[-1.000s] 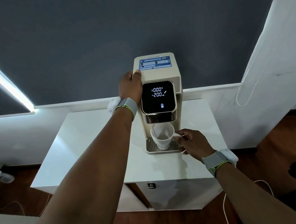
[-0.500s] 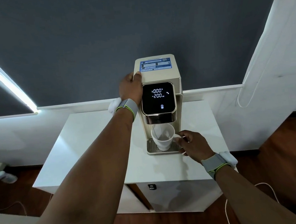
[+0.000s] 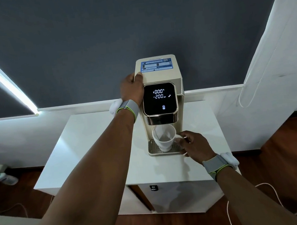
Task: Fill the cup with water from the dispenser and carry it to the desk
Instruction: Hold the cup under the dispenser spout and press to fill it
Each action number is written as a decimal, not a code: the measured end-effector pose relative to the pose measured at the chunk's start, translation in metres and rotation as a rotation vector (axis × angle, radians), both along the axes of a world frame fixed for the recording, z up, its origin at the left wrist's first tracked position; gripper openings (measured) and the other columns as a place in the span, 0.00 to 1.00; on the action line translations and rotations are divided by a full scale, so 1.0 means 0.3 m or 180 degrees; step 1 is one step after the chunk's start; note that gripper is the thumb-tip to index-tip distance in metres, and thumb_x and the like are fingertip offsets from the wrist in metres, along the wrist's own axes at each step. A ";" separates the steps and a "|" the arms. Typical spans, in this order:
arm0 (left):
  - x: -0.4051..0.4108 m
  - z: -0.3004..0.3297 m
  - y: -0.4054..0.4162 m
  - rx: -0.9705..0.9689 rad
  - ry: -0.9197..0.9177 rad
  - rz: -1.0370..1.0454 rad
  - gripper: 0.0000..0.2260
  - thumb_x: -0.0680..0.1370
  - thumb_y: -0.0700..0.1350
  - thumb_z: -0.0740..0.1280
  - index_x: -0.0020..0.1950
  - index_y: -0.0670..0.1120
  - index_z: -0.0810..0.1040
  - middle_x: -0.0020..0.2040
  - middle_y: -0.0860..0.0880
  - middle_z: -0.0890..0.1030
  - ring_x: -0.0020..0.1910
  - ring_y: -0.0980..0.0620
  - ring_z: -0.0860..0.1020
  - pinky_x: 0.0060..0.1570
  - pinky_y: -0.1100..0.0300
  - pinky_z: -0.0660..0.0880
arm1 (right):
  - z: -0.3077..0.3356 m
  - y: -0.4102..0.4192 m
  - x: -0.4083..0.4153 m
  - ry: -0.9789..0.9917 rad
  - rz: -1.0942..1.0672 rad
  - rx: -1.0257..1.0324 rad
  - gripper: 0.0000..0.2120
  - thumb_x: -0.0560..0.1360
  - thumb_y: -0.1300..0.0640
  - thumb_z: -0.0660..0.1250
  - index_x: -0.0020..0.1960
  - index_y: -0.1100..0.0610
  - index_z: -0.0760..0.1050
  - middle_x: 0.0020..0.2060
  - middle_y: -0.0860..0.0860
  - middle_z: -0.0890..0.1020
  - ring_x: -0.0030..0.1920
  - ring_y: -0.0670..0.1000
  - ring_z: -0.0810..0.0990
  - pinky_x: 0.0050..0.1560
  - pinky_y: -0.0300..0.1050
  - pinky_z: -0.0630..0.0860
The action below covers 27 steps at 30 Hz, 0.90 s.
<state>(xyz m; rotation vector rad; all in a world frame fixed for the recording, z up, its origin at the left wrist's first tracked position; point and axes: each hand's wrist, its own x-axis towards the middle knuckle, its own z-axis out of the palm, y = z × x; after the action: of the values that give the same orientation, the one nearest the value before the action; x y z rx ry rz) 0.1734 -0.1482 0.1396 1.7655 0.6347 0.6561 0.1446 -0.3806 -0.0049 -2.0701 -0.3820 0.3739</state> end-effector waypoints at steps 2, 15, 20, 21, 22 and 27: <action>-0.002 0.002 -0.001 -0.0011 -0.0013 -0.0012 0.12 0.84 0.51 0.63 0.57 0.50 0.85 0.47 0.53 0.85 0.41 0.57 0.81 0.42 0.65 0.72 | -0.003 0.000 0.000 0.0003 -0.0010 -0.0005 0.05 0.80 0.52 0.69 0.53 0.51 0.83 0.36 0.56 0.88 0.39 0.58 0.88 0.49 0.61 0.85; 0.000 0.004 0.000 0.0035 -0.0033 -0.0069 0.13 0.84 0.50 0.63 0.60 0.47 0.85 0.53 0.48 0.87 0.55 0.45 0.84 0.59 0.54 0.79 | 0.000 -0.002 -0.001 -0.0026 0.0011 -0.0029 0.07 0.80 0.51 0.69 0.55 0.52 0.83 0.36 0.56 0.88 0.39 0.57 0.88 0.50 0.61 0.85; -0.003 0.005 -0.002 0.0032 0.0001 -0.0042 0.14 0.83 0.52 0.63 0.60 0.48 0.85 0.55 0.47 0.87 0.55 0.44 0.84 0.62 0.50 0.79 | 0.003 0.000 -0.004 -0.0026 0.0006 0.0009 0.04 0.80 0.51 0.69 0.51 0.47 0.83 0.36 0.55 0.89 0.38 0.57 0.88 0.49 0.61 0.85; -0.004 0.005 -0.003 0.0041 0.0007 -0.0032 0.14 0.83 0.52 0.63 0.60 0.48 0.85 0.55 0.48 0.87 0.55 0.45 0.84 0.62 0.50 0.79 | 0.002 0.000 -0.003 -0.0023 0.0005 0.0005 0.04 0.80 0.51 0.69 0.51 0.48 0.83 0.36 0.55 0.88 0.38 0.57 0.88 0.49 0.61 0.85; -0.004 0.006 -0.003 0.0040 0.0007 -0.0028 0.14 0.83 0.52 0.63 0.60 0.48 0.85 0.54 0.48 0.87 0.54 0.45 0.84 0.61 0.50 0.79 | 0.000 0.000 -0.002 -0.0012 0.0005 0.0001 0.05 0.80 0.51 0.69 0.51 0.49 0.83 0.36 0.55 0.88 0.38 0.57 0.88 0.49 0.61 0.85; -0.004 0.005 -0.003 0.0024 -0.0008 -0.0019 0.14 0.83 0.51 0.63 0.60 0.47 0.85 0.53 0.49 0.87 0.52 0.47 0.84 0.60 0.51 0.80 | -0.004 -0.002 -0.001 0.0033 0.0015 0.0001 0.05 0.80 0.51 0.69 0.51 0.50 0.83 0.35 0.55 0.88 0.39 0.57 0.88 0.50 0.61 0.84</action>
<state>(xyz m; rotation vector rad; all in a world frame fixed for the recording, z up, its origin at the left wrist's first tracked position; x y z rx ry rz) 0.1721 -0.1490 0.1412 1.7726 0.6256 0.6573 0.1442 -0.3814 -0.0059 -2.0665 -0.3808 0.3875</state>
